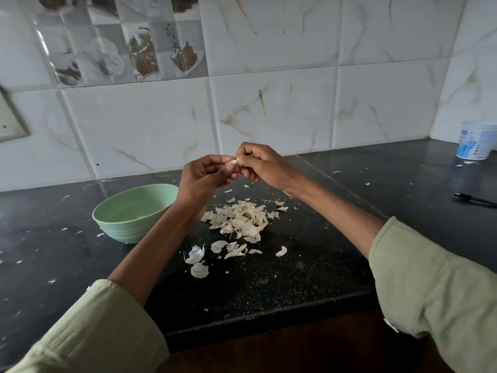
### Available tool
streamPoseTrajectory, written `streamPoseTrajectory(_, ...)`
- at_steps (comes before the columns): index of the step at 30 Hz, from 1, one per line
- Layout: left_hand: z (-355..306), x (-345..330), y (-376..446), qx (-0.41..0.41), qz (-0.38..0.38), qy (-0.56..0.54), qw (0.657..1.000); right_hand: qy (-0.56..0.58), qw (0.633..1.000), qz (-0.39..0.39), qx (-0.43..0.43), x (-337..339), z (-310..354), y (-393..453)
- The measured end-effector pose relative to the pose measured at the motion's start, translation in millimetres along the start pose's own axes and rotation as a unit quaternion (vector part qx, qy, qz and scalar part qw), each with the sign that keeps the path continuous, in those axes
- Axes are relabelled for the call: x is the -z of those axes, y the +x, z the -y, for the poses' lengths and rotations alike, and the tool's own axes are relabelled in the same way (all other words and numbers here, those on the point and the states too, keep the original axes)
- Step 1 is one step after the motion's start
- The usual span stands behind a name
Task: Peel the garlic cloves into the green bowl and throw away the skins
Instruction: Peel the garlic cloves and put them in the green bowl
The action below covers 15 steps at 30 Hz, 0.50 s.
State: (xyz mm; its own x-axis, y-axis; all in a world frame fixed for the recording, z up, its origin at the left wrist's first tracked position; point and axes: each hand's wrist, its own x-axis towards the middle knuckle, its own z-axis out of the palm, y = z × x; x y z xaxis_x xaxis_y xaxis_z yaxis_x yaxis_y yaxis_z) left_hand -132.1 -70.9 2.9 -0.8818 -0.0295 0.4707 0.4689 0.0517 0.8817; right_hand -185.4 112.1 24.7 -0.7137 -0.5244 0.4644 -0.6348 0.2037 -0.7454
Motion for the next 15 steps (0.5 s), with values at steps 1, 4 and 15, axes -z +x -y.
streamPoseTrajectory(1,-0.6,0.1,-0.4,-0.001,0.001,0.003,1.000,-0.001,1.000,-0.004,-0.004,-0.4,-0.5,0.2)
streamPoseTrajectory(4,-3.2,-0.8,-1.7,-0.008,0.011,0.022,1.000,-0.028,0.999,-0.039,0.006,-2.5,-3.7,1.1)
streamPoseTrajectory(15,-3.1,-5.1,-3.7,0.000,-0.010,0.025,1.000,-0.063,0.997,-0.024,0.027,-6.5,-2.3,-1.3)
